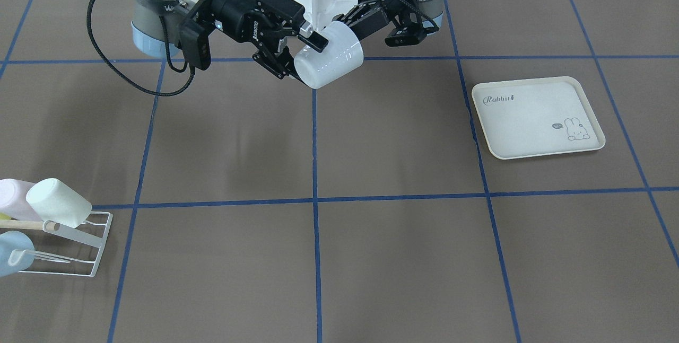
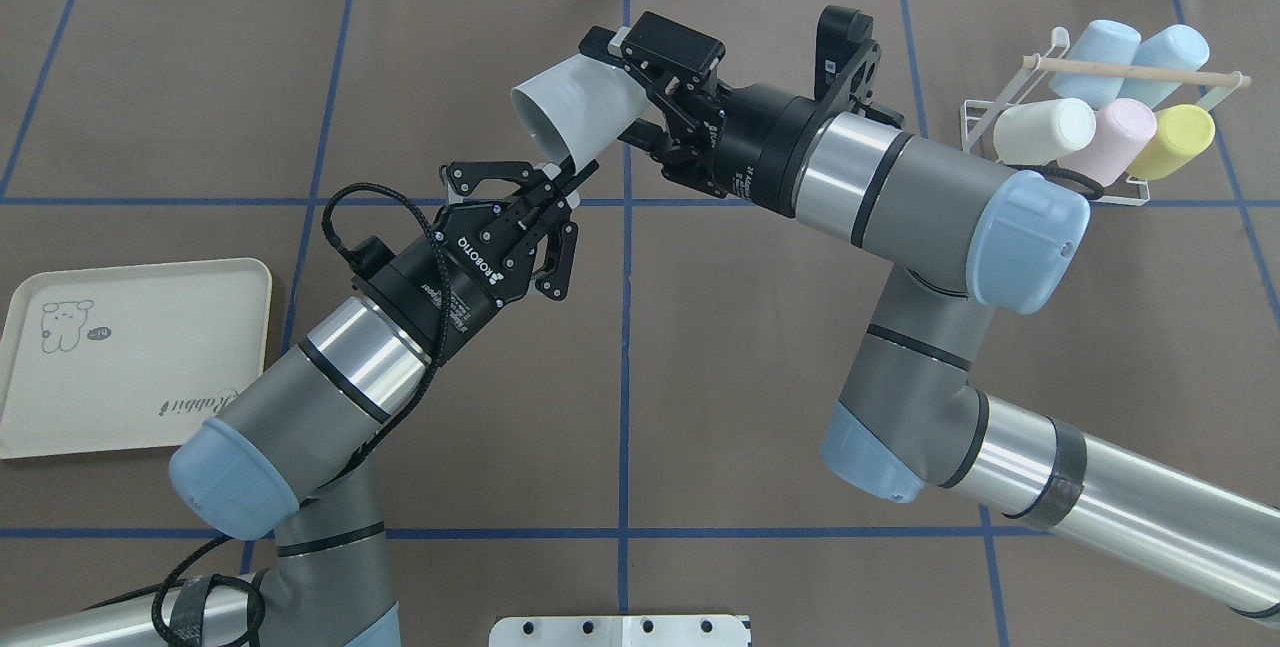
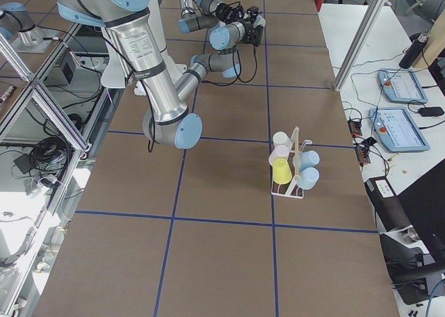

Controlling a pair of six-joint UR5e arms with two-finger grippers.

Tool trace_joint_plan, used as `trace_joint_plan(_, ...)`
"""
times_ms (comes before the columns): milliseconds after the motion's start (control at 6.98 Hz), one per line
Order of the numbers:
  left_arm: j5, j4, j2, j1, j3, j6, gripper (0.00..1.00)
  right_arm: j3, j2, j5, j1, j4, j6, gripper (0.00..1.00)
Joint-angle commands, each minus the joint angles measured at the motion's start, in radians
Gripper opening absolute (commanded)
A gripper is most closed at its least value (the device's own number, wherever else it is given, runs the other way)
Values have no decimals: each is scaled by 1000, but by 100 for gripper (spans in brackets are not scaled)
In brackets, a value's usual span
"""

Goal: Transfer IKEA cup to right arm and place on rack

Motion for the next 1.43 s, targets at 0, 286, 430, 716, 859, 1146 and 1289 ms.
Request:
trace_joint_plan(0,0,1,-2,1,0,0,0,1,0,-1,-5,0,0,98)
trace_joint_plan(286,0,1,-2,1,0,0,0,1,0,-1,-5,0,0,97)
trace_joint_plan(430,0,1,-4,1,0,0,0,1,0,-1,-5,0,0,96)
trace_joint_plan(716,0,1,-4,7,-2,0,0,1,0,-1,-5,0,0,94)
trace_joint_plan(859,0,1,-5,10,-2,0,0,1,0,1,-5,0,0,33)
trace_joint_plan(1146,0,1,-5,10,-11,24,99,0,0,1,-4,5,0,0)
trace_joint_plan(1289,0,-1,-5,10,-12,90,100,0,0,1,-4,8,0,0)
